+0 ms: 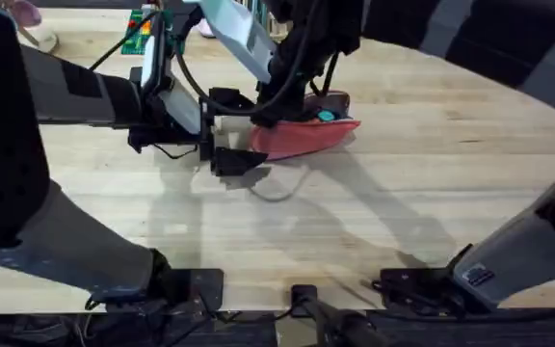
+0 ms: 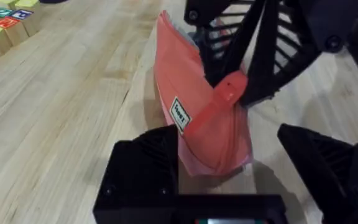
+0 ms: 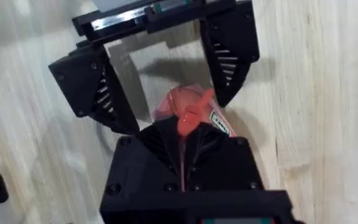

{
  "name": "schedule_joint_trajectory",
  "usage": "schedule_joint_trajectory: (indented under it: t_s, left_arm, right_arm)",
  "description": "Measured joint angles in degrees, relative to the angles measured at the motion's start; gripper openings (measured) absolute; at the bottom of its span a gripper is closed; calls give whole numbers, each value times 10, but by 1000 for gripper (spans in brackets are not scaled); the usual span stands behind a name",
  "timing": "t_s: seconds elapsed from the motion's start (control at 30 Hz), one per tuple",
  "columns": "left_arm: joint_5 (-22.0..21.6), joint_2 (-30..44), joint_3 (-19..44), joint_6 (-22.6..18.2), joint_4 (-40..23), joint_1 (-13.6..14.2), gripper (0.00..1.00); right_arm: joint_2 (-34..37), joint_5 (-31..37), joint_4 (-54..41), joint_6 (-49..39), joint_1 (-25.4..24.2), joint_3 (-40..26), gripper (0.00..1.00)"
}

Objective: Unzip the bag, pick up the pens from the table one at a time and place them inside, then zip the bag closed.

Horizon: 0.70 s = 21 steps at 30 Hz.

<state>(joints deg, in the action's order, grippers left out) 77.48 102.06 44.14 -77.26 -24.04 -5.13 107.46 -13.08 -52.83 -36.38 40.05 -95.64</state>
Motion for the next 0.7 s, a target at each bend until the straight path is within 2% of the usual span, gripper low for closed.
schedule_joint_trajectory:
  t_s: [0.27,0.4,0.5,0.53,0.6,0.67,0.7]
  left_arm:
    - [28,0,0,6,14,0,992]
    - [33,0,0,8,14,0,908]
    - [35,0,0,9,14,0,734]
    - [35,0,0,10,15,0,627]
    - [36,0,0,10,15,0,320]
    - [35,0,0,10,18,0,86]
    - [35,0,0,10,18,0,56]
  right_arm:
    - [0,0,0,0,0,0,31]
    - [0,0,0,0,0,0,31]
    - [0,0,0,0,0,0,32]
    - [0,0,0,0,0,0,32]
    - [0,0,0,0,0,0,32]
    - [0,-1,0,0,0,0,31]
    - [0,-2,0,0,0,0,32]
